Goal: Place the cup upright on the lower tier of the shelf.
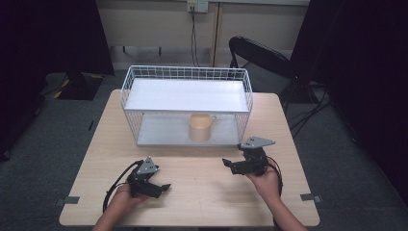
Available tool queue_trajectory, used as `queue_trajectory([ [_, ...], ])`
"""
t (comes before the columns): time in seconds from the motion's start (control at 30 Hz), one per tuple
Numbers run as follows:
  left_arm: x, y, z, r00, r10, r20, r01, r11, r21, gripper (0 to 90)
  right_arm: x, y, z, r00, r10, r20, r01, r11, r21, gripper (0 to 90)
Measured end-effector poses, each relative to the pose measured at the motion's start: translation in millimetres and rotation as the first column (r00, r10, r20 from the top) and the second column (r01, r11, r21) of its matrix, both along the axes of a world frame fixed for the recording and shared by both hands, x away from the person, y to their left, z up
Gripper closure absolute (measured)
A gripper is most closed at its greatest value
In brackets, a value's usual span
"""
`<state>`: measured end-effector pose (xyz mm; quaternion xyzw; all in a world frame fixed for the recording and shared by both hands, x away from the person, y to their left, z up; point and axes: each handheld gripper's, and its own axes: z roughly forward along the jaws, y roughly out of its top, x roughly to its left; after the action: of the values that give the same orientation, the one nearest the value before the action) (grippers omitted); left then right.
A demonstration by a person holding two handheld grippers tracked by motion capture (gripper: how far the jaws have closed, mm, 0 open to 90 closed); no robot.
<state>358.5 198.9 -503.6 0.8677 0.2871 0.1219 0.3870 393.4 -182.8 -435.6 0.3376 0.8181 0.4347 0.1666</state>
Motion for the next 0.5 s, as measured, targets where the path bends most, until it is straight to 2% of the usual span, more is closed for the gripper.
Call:
queue_trajectory([
  [0.5, 0.0, 0.0, 0.0, 1.0000, 0.000, 0.000, 0.000, 1.0000, 0.000, 13.6, -11.1, -19.7, -8.4, 0.9999, 0.014, -0.005, -0.014, 1.000, -0.018, 15.3],
])
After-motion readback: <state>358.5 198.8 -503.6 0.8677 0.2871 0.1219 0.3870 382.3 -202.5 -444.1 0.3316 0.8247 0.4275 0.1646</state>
